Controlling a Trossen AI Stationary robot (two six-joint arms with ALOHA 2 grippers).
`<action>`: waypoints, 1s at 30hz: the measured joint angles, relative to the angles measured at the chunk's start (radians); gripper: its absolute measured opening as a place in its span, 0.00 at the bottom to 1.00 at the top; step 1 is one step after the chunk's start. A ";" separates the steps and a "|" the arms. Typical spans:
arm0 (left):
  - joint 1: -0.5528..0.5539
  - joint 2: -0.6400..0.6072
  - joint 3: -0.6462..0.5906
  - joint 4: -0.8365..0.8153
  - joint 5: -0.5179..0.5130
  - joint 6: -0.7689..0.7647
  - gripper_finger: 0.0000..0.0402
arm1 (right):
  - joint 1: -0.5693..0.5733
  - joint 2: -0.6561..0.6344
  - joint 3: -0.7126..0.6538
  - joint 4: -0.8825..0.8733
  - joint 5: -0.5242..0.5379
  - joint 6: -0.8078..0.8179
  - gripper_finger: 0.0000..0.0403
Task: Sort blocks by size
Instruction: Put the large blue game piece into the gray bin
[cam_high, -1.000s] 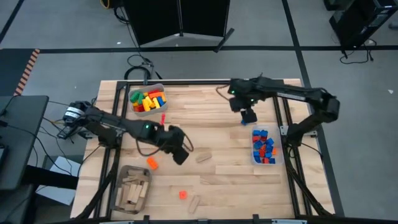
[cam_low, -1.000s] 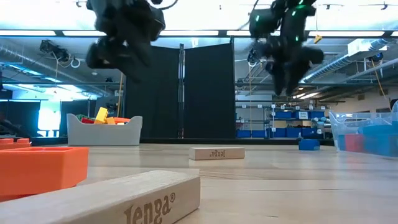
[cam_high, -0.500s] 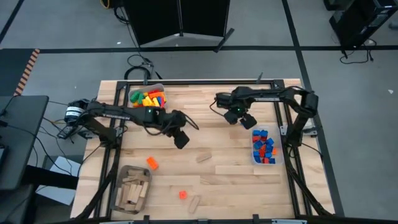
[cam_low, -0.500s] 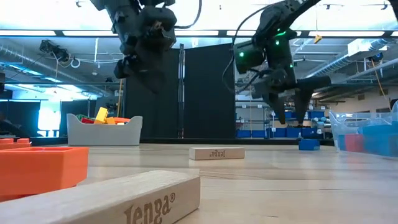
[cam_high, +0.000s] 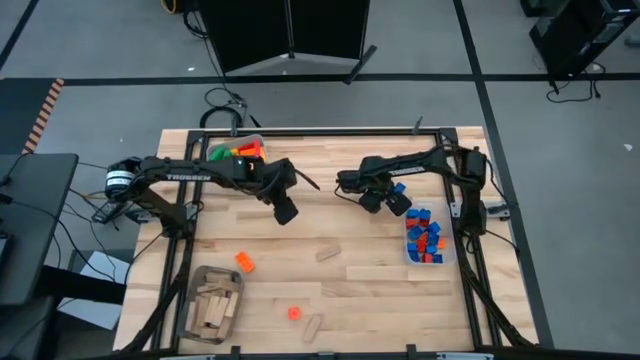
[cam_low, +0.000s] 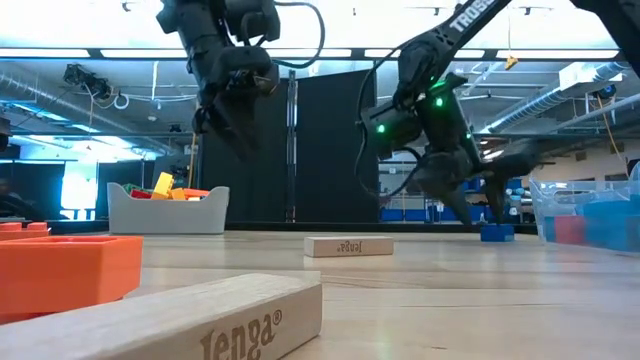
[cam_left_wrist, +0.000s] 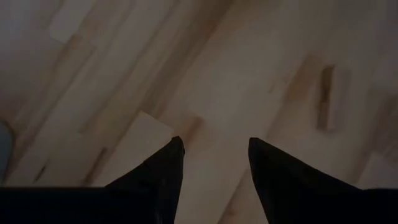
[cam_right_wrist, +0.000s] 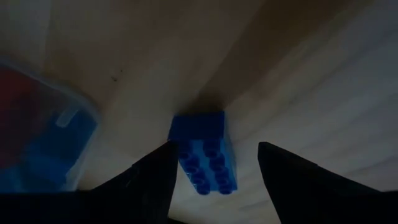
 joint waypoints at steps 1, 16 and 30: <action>0.006 0.000 0.000 -0.006 0.000 0.012 0.47 | 0.000 0.011 0.000 -0.001 0.004 0.000 0.59; 0.054 0.000 0.000 -0.033 0.003 0.094 0.47 | -0.047 0.035 0.104 0.133 0.029 0.114 0.54; 0.054 0.000 0.000 -0.033 0.003 0.086 0.47 | -0.315 0.015 0.400 -0.235 -0.207 0.683 0.52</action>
